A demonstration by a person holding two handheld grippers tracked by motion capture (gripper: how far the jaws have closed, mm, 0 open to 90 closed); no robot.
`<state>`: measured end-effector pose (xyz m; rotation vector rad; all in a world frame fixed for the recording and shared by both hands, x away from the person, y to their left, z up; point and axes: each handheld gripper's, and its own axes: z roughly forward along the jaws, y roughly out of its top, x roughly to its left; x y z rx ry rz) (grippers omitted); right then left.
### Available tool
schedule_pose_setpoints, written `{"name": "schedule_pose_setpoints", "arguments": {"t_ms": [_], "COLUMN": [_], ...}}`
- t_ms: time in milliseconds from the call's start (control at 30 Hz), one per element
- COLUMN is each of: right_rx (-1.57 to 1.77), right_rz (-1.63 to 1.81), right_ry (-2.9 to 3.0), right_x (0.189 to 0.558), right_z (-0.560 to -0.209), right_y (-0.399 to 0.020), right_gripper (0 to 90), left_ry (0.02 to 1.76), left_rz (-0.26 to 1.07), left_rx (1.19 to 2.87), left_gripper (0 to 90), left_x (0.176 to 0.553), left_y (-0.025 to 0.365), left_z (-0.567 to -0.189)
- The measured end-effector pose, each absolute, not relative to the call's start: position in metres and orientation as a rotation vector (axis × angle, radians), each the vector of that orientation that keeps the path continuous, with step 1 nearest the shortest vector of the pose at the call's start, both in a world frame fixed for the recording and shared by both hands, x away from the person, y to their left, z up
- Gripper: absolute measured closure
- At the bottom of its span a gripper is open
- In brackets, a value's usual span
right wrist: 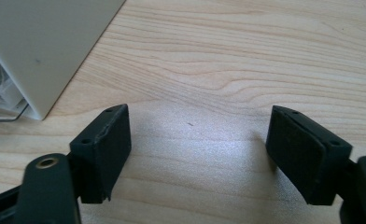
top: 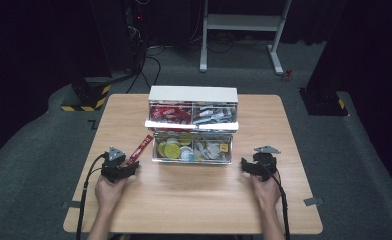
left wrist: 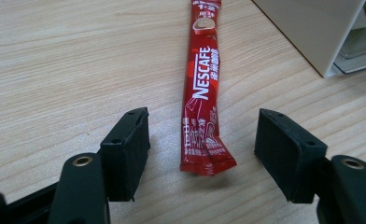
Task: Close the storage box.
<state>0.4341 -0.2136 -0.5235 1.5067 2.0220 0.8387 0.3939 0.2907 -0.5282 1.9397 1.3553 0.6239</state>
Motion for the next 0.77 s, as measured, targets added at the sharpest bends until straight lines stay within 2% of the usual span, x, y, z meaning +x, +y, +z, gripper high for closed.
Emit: {"name": "schedule_pose_setpoints", "arguments": {"t_ms": [667, 767], "right_rx": [1.512, 1.511], "right_rz": [0.84, 0.84], "right_ry": [2.024, 2.025], "right_x": [0.4342, 0.4343], "right_z": [-0.5234, -0.5235], "right_y": [-0.2136, -0.2137], "right_gripper": [20.6, 20.6], "left_ry": [1.362, 1.353], "left_rz": [0.634, 0.633], "left_rx": [1.935, 1.93], "left_gripper": [37.3, 45.1], "left_x": [0.3941, 0.3932], "left_y": [0.2907, 0.2903], "left_z": [-0.5281, -0.528]}}
